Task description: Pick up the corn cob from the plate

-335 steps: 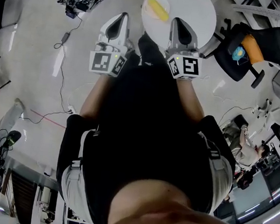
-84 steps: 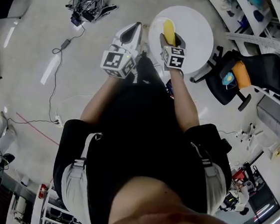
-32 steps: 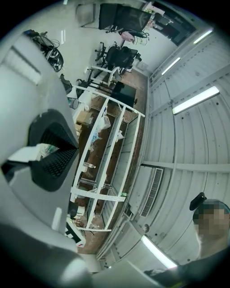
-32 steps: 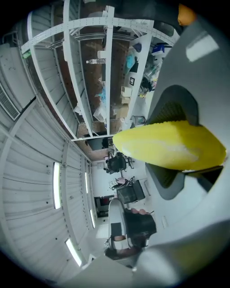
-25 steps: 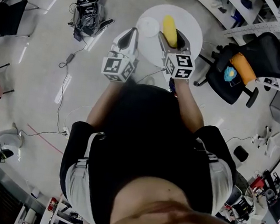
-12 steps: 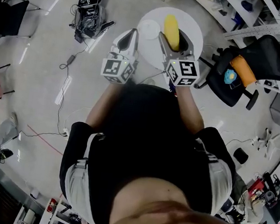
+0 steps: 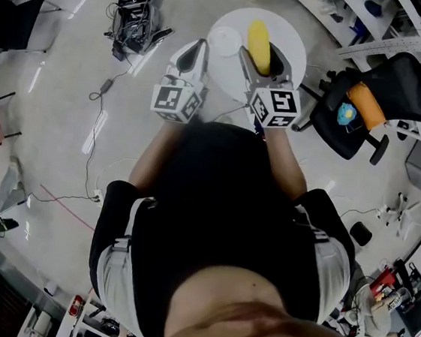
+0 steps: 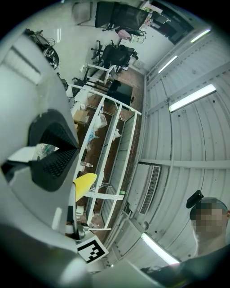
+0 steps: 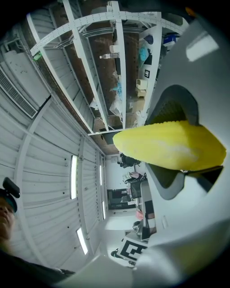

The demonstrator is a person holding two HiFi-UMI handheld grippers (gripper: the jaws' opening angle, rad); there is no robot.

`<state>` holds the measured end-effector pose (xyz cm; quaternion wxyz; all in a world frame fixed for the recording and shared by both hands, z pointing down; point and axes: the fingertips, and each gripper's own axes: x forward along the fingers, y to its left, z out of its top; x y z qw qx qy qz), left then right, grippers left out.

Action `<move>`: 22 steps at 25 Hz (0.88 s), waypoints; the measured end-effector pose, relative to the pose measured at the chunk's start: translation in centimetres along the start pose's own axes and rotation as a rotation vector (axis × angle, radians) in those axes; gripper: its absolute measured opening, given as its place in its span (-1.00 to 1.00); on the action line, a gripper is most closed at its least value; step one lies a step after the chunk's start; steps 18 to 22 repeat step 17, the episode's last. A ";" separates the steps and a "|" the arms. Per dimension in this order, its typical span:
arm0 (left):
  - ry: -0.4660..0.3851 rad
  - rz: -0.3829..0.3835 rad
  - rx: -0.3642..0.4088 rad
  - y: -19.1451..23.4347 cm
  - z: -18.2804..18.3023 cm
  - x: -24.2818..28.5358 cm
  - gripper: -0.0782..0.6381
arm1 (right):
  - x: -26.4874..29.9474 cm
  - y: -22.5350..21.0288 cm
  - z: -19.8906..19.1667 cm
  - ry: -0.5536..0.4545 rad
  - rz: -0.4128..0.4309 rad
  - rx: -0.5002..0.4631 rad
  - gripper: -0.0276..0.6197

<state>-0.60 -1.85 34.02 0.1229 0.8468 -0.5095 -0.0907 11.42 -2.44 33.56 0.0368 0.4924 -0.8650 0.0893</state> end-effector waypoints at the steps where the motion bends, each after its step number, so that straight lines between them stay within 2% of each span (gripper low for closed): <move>1: 0.001 -0.002 0.000 0.0 0.0 0.0 -0.77 | 0.0 0.0 0.0 0.000 0.001 0.002 -0.10; 22: 0.002 -0.012 0.003 -0.1 0.1 0.7 -0.77 | 0.6 -0.5 0.0 0.007 0.010 0.001 -0.10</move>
